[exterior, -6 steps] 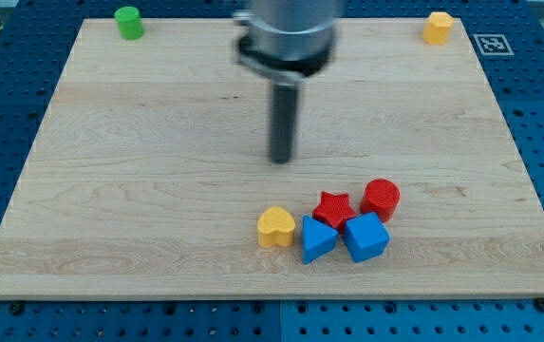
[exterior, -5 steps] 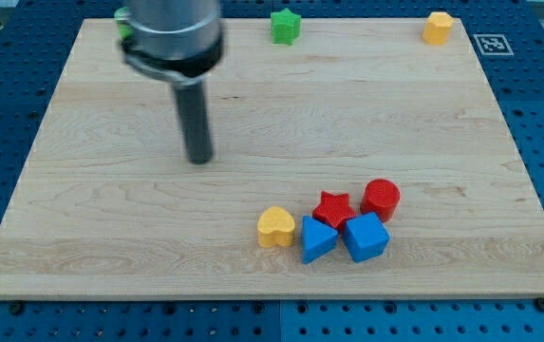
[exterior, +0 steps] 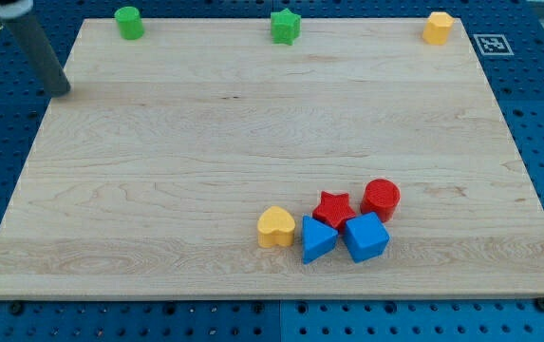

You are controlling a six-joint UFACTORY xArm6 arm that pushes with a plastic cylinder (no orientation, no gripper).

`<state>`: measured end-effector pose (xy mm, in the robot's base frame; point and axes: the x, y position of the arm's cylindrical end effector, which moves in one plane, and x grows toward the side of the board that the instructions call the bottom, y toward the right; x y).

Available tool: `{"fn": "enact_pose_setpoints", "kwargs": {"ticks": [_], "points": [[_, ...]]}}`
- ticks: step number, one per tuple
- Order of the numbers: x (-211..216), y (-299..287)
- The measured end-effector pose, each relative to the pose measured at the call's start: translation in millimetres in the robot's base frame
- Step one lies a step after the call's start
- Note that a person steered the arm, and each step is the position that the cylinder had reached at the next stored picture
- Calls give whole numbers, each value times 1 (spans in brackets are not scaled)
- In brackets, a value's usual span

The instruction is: Push the green circle towards the red star

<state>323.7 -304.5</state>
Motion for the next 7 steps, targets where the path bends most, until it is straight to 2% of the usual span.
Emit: {"fn": "enact_pose_setpoints", "kwargs": {"ticks": [1, 3, 4, 7], "points": [[-14, 0], [-120, 0], [-121, 2], [-130, 88]]}}
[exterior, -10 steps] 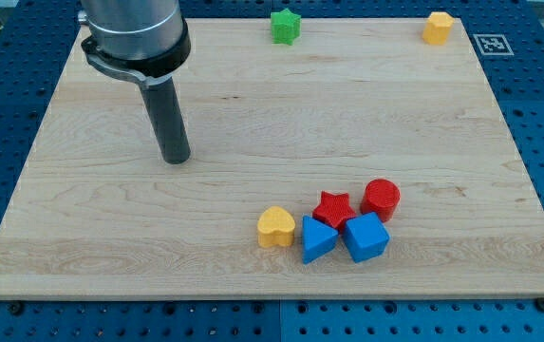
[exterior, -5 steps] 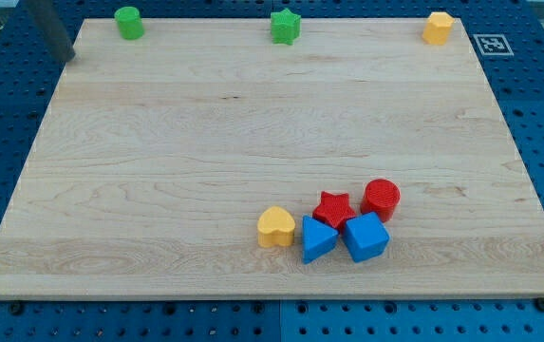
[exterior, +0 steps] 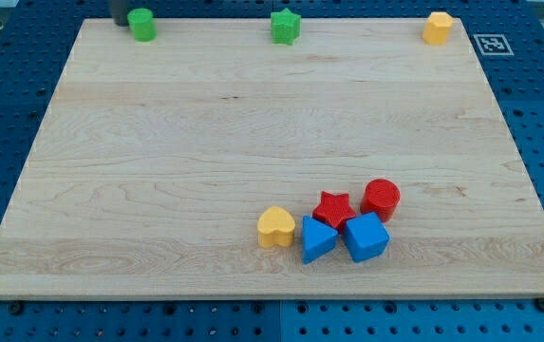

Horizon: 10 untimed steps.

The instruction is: Push the green circle towards the red star

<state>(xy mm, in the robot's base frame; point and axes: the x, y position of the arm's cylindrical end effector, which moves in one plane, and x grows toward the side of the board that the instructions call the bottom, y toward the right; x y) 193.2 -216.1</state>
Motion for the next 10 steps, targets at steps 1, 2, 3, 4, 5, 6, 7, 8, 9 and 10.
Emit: {"fn": "enact_pose_setpoints", "kwargs": {"ticks": [1, 2, 3, 4, 5, 6, 7, 8, 9, 10], "points": [[18, 23], [43, 52], [57, 94], [55, 114], [61, 147], [79, 177], [104, 187], [123, 187], [137, 176], [149, 153]]}}
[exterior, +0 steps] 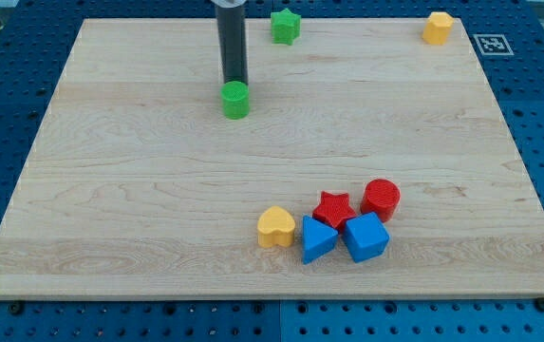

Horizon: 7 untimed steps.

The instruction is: Push the green circle towards the red star

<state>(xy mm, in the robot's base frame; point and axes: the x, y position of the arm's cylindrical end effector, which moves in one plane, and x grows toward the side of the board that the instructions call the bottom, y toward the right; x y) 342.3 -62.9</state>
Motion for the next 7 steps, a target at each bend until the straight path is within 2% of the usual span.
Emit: {"fn": "enact_pose_setpoints", "kwargs": {"ticks": [3, 4, 5, 7], "points": [[94, -4], [114, 22], [115, 46], [179, 64]]}}
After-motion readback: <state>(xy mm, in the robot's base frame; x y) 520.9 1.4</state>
